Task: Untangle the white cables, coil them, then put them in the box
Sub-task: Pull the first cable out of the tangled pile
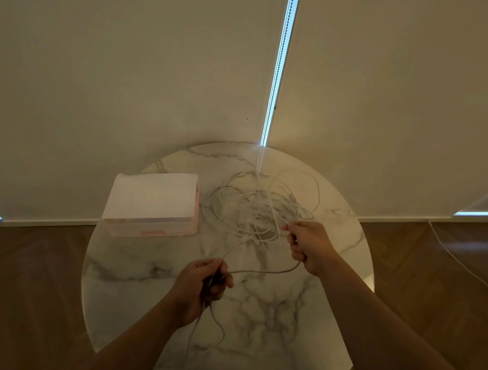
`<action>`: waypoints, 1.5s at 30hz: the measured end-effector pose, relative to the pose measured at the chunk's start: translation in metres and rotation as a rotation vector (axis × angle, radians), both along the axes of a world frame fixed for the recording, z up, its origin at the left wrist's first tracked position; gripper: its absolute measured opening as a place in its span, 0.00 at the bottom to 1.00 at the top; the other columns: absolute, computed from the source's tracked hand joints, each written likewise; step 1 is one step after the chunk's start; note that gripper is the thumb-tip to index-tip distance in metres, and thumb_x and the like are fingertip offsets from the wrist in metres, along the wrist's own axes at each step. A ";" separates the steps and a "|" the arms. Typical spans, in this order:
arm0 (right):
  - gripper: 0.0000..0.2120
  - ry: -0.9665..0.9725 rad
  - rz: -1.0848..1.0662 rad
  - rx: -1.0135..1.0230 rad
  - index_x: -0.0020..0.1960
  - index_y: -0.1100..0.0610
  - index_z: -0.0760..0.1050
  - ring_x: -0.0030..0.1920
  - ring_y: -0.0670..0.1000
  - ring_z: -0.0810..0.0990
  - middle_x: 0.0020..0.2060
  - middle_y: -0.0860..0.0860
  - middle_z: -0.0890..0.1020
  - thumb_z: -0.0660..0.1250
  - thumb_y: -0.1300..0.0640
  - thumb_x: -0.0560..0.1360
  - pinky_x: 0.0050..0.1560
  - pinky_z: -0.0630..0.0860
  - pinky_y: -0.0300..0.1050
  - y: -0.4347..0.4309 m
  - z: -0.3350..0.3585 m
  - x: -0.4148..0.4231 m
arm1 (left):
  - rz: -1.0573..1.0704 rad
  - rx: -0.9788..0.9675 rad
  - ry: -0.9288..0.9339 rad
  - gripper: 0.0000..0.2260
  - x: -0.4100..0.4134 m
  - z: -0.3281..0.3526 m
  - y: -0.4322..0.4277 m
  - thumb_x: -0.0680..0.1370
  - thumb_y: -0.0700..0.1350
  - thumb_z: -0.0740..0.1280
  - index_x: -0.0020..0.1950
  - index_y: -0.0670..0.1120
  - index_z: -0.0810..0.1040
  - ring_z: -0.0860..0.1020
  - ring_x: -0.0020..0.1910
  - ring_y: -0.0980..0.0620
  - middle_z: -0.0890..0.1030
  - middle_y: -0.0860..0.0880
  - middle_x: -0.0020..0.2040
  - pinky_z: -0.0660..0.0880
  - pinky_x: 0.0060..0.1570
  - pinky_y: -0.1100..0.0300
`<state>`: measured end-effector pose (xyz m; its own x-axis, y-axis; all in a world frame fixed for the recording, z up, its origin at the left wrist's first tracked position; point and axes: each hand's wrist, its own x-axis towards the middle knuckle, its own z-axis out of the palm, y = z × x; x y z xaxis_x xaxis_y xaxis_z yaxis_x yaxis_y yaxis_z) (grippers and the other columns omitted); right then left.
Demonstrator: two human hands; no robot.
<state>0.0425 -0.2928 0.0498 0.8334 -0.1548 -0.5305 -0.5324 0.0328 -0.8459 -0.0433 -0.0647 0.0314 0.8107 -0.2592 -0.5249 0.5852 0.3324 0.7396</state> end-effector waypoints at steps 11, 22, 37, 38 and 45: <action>0.10 0.009 -0.108 0.005 0.51 0.66 0.75 0.20 0.47 0.60 0.27 0.55 0.69 0.55 0.66 0.81 0.21 0.56 0.37 0.002 -0.001 -0.006 | -0.012 0.019 -0.004 0.15 -0.003 0.001 -0.002 0.83 0.41 0.54 0.40 0.40 0.73 0.64 0.25 0.52 0.77 0.40 0.33 0.61 0.27 0.62; 0.10 -0.098 -0.102 -0.031 0.44 0.61 0.77 0.21 0.47 0.57 0.24 0.51 0.64 0.61 0.58 0.81 0.22 0.56 0.35 0.001 0.005 -0.009 | -0.038 0.032 -0.016 0.14 -0.006 0.000 -0.002 0.83 0.41 0.54 0.40 0.39 0.72 0.65 0.24 0.52 0.78 0.39 0.34 0.60 0.25 0.62; 0.08 -0.297 -0.024 0.310 0.52 0.62 0.72 0.35 0.50 0.74 0.37 0.55 0.76 0.55 0.65 0.82 0.37 0.71 0.45 -0.022 -0.002 -0.037 | -0.032 0.091 -0.012 0.14 -0.007 -0.008 0.004 0.83 0.41 0.55 0.41 0.38 0.74 0.68 0.26 0.50 0.78 0.37 0.35 0.65 0.26 0.61; 0.08 -0.279 -0.010 0.329 0.51 0.62 0.72 0.35 0.50 0.74 0.37 0.54 0.77 0.55 0.65 0.82 0.38 0.71 0.45 -0.024 -0.004 -0.039 | -0.032 0.097 -0.011 0.14 -0.008 -0.008 0.005 0.83 0.41 0.55 0.41 0.38 0.74 0.69 0.26 0.50 0.78 0.37 0.35 0.65 0.26 0.61; 0.08 -0.008 0.022 0.055 0.51 0.65 0.74 0.43 0.60 0.81 0.43 0.62 0.83 0.56 0.65 0.82 0.47 0.77 0.54 -0.051 -0.045 -0.077 | 0.034 0.193 -0.029 0.14 -0.007 -0.014 0.003 0.84 0.40 0.55 0.42 0.36 0.74 0.79 0.35 0.44 0.83 0.35 0.41 0.77 0.37 0.56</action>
